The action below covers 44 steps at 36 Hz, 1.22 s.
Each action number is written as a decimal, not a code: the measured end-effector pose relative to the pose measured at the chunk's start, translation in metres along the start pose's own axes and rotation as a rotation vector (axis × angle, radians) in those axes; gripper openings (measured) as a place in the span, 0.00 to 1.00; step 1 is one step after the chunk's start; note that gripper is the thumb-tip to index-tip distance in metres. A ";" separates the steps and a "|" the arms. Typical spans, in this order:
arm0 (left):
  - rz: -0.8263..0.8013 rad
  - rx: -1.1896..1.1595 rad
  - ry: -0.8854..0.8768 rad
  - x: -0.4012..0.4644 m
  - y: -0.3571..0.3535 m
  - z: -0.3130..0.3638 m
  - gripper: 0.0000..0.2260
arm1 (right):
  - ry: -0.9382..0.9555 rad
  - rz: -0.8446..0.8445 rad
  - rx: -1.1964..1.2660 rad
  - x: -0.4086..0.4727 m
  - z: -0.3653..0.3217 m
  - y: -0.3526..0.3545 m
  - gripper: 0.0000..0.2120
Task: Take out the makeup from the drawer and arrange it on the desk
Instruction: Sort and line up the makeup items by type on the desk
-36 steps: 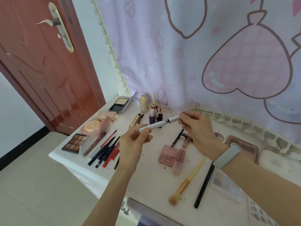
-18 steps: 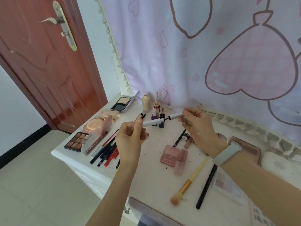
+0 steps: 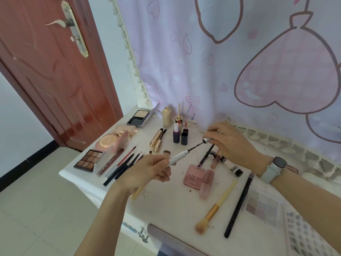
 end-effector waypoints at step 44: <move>0.530 0.751 -0.062 0.095 0.014 -0.007 0.06 | -0.558 -0.038 0.355 0.035 -0.028 -0.089 0.08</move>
Point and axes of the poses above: each hand's wrist, its own x-axis towards the middle knuckle, its own y-axis out of the back of the hand, z = x × y, the point moved 2 cm from there along x, towards the middle knuckle, and after that the axes turned 3 degrees about -z, right-handed, at the moved point
